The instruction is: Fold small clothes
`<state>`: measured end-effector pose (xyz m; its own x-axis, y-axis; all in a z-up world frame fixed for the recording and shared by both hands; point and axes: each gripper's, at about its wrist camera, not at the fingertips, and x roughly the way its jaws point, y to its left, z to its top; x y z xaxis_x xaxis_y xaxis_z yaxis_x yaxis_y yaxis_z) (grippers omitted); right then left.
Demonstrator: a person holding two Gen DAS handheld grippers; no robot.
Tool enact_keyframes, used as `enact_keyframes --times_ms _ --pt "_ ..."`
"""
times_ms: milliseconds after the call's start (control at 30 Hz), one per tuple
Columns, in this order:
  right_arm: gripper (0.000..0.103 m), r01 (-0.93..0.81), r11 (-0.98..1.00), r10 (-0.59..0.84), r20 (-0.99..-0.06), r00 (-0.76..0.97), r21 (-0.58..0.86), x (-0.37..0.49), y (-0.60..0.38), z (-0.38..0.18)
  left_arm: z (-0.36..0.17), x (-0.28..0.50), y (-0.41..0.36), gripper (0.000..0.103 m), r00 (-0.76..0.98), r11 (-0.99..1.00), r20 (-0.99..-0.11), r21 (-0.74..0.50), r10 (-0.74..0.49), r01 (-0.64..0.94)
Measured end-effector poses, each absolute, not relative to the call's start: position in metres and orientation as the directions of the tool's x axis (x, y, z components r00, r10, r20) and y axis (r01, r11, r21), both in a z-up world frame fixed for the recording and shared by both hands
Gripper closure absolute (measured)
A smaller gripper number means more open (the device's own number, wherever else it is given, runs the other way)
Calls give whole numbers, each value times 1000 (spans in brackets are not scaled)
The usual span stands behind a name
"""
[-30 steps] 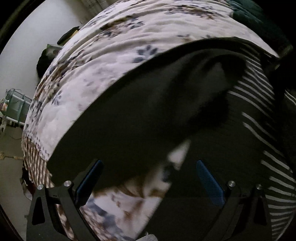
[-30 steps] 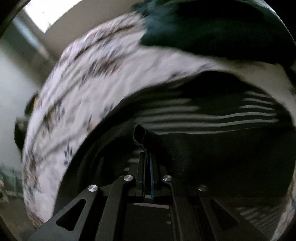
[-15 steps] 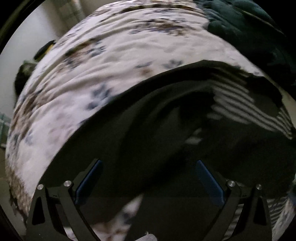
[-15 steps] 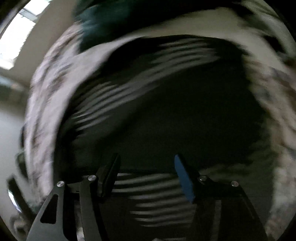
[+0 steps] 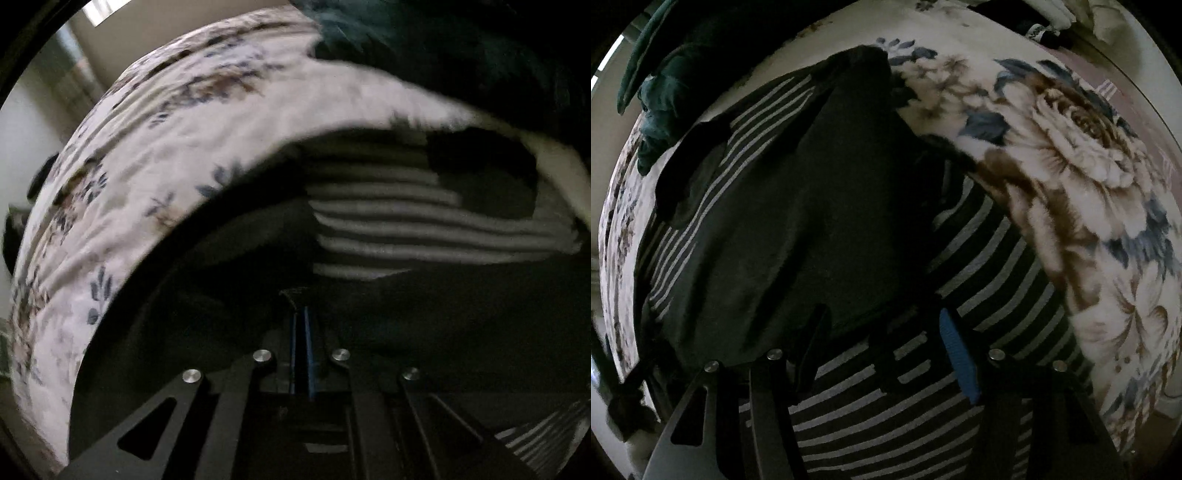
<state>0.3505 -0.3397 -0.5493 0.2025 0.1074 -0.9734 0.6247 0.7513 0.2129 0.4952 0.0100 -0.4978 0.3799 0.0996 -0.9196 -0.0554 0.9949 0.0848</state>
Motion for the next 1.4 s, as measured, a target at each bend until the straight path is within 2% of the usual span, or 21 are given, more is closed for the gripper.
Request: enact_keyframes --times_ms 200,333,433,467,500,533,567,600,700,733,767,800,900,967,1033,1067,1300,1333,1367,1400 --pt "40 629 752 99 -977 188 198 361 -339 -562 -505 508 39 101 361 987 -922 96 137 -129" --pt "40 627 751 100 -974 202 206 370 -345 -556 -511 506 41 96 327 989 -940 53 96 -140" --pt "40 601 775 92 -976 198 196 378 -346 -551 -510 497 45 96 327 984 -945 -42 18 -176" --pt "40 588 790 73 -979 189 173 381 -343 -548 -506 493 46 82 329 981 -944 -46 19 -188" --pt "38 577 803 51 -982 183 149 383 -339 -546 -502 489 47 60 340 980 -941 -66 1 -188" --pt "34 557 823 12 -984 179 112 387 -332 -541 -499 484 47 45 350 979 -937 -80 -10 -187" --pt "20 542 837 -25 -984 177 76 390 -327 -538 -495 478 48 15 360 979 -933 -73 1 -192" --pt "15 536 843 -53 -983 177 51 391 -324 -535 -491 473 49 9 369 978 -929 -61 16 -198" --pt "17 606 787 -12 -980 200 114 390 -336 -538 -489 460 54 9 348 970 -936 -45 42 -238" --pt "23 648 746 12 -977 215 152 385 -345 -541 -493 459 57 9 329 965 -944 -66 22 -254" --pt "52 703 680 46 -969 242 208 381 -359 -545 -495 458 57 9 318 959 -948 -89 1 -268" --pt "66 749 608 88 -960 265 263 376 -370 -552 -496 457 56 9 317 956 -948 -103 -11 -274" --pt "66 814 402 226 -907 355 419 372 -399 -575 -503 458 45 9 319 964 -948 -78 8 -255" --pt "66 813 376 246 -894 376 445 378 -407 -582 -513 462 41 9 300 967 -953 -49 29 -249" --pt "81 814 408 211 -910 356 413 378 -409 -584 -524 463 42 9 266 966 -963 -27 44 -256" --pt "98 818 435 192 -926 324 376 377 -410 -584 -529 462 45 9 249 963 -967 -23 46 -267" --pt "97 766 576 130 -957 257 284 357 -411 -575 -519 446 59 9 239 957 -968 0 73 -290" --pt "93 752 599 135 -960 247 277 358 -409 -572 -516 443 61 9 242 956 -967 10 84 -292" --pt "78 742 615 137 -962 235 269 358 -406 -568 -512 437 65 9 243 954 -965 19 96 -301" --pt "59 728 633 136 -964 228 262 360 -401 -563 -510 433 68 9 246 951 -964 20 100 -308"
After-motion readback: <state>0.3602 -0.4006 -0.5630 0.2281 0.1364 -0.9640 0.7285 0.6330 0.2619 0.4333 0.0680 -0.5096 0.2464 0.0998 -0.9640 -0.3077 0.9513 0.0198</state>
